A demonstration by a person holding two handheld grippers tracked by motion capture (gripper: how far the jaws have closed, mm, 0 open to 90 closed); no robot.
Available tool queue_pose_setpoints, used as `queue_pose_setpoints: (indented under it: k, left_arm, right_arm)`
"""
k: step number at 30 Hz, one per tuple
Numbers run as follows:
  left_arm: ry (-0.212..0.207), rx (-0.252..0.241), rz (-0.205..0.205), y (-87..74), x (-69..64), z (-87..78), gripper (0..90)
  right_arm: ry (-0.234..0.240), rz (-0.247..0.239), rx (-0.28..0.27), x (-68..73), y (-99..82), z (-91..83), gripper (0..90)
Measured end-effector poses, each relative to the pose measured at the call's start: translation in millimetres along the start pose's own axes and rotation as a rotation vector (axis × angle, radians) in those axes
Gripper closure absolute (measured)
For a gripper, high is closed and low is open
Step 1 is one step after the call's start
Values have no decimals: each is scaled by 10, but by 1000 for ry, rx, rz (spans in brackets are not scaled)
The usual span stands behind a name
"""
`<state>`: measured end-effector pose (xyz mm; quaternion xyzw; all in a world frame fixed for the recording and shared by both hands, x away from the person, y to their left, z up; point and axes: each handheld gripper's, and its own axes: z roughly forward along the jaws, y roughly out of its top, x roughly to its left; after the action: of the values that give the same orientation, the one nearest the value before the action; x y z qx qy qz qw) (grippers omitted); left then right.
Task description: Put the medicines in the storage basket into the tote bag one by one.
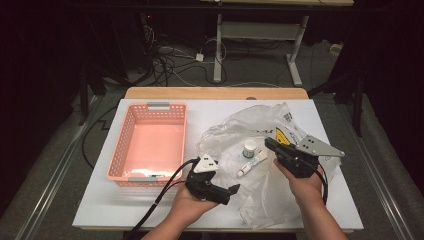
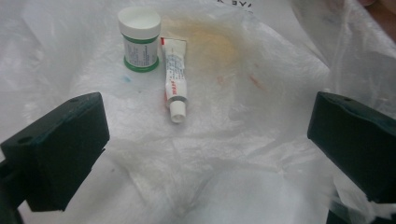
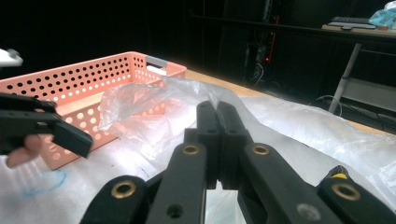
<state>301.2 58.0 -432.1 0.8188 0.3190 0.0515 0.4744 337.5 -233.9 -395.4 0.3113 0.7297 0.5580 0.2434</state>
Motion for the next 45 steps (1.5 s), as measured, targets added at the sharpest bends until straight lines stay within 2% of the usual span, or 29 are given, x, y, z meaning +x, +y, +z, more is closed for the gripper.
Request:
queue_pose_setpoints:
  k: [6, 10, 17, 21, 29, 38, 41, 45]
  left_arm:
    - [27, -8, -10, -68, 53, -210, 0]
    - [63, 18, -1, -110, 103, -330, 0]
    - [133, -8, -35, -212, 289, -588, 0]
    - [163, -1, -41, -267, 406, -684, 0]
    - [231, -43, -99, -356, 606, -921, 0]
    - [313, -38, -154, -484, 829, -1131, 0]
    - [347, -32, -149, -511, 873, -1182, 0]
    - [368, -35, -183, -557, 941, -1259, 0]
  right_arm:
    - [1, -1, 3, 14, 4, 2, 900]
    - [-3, 2, 1, 12, 4, -6, 900]
    - [-3, 7, -5, 12, 10, -9, 900]
    - [0, 6, 0, 7, -1, -5, 900]
    - [0, 8, 5, 6, -11, -3, 900]
    - [-1, 4, 1, -1, -8, -8, 900]
    - [0, 1, 1, -5, -9, -10, 900]
    - [-1, 1, -1, -1, -6, -12, 900]
